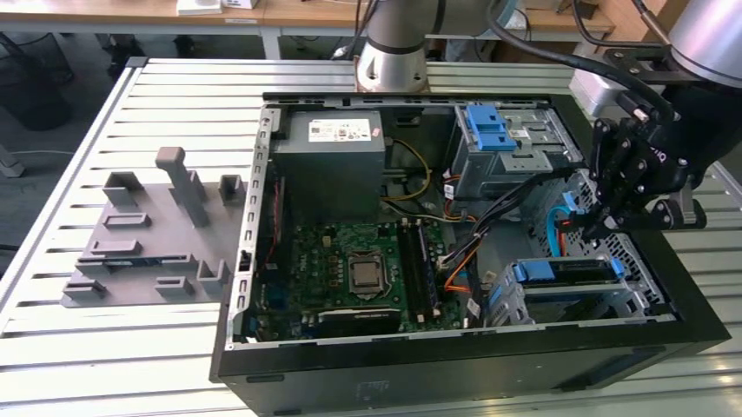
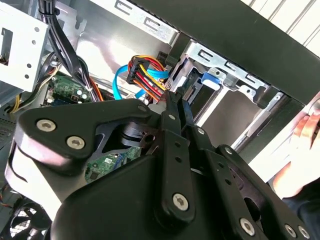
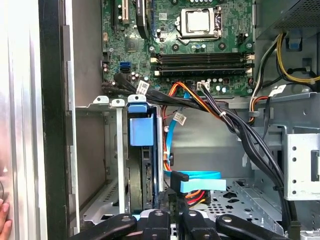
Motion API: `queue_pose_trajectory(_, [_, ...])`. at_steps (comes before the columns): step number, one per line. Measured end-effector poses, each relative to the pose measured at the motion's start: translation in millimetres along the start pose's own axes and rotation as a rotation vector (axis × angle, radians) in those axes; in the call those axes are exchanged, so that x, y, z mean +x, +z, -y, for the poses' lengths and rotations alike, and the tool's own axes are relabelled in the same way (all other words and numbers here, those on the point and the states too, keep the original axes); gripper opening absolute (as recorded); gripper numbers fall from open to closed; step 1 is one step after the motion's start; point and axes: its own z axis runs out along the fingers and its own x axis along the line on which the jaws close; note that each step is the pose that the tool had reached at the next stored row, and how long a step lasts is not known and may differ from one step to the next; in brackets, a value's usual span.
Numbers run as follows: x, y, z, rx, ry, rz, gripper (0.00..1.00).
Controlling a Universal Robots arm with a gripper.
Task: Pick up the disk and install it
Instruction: 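Insert the first disk wire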
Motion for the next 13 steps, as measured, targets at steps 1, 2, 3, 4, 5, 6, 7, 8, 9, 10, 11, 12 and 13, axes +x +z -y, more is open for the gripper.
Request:
queue_pose_trajectory(1, [0.0, 0.1, 0.3, -0.0016, 0.0, 0.0002, 0.16])
queue_pose_trajectory(2, [0.0, 0.2, 0.6, -0.0032, 0.0, 0.0001, 0.16])
queue_pose_trajectory(3, [0.2, 0.4, 0.9, -0.0045, 0.0, -0.0001, 0.16])
queue_pose_trajectory(4, [0.6, 0.8, 0.9, -0.0049, 0.0, -0.0002, 0.16])
queue_pose_trajectory(5, [1.5, 1.3, 1.0, -0.005, 0.0, -0.0003, 0.16])
queue_pose_trajectory(6, [2.7, 2.1, 1.0, -0.0051, 0.0, -0.0002, 0.16])
queue_pose_trajectory(7, [4.1, 2.9, 1.1, -0.0051, 0.0, -0.0002, 0.16])
queue_pose_trajectory(8, [5.9, 3.8, 1.2, -0.0051, 0.0, -0.0001, 0.16])
queue_pose_trajectory(9, [7.8, 4.7, 1.2, -0.0051, 0.0, 0.0, 0.16])
queue_pose_trajectory(10, [9.2, 5.4, 1.2, -0.0051, 0.0, 0.0001, 0.16])
queue_pose_trajectory(11, [10.5, 5.9, 1.3, -0.0051, 0.0, 0.0, 0.16])
queue_pose_trajectory(12, [11.2, 6.3, 1.3, -0.0051, 0.0, -0.0001, 0.16])
queue_pose_trajectory(13, [11.3, 6.6, 1.3, -0.0051, 0.0, 0.0002, 0.16])
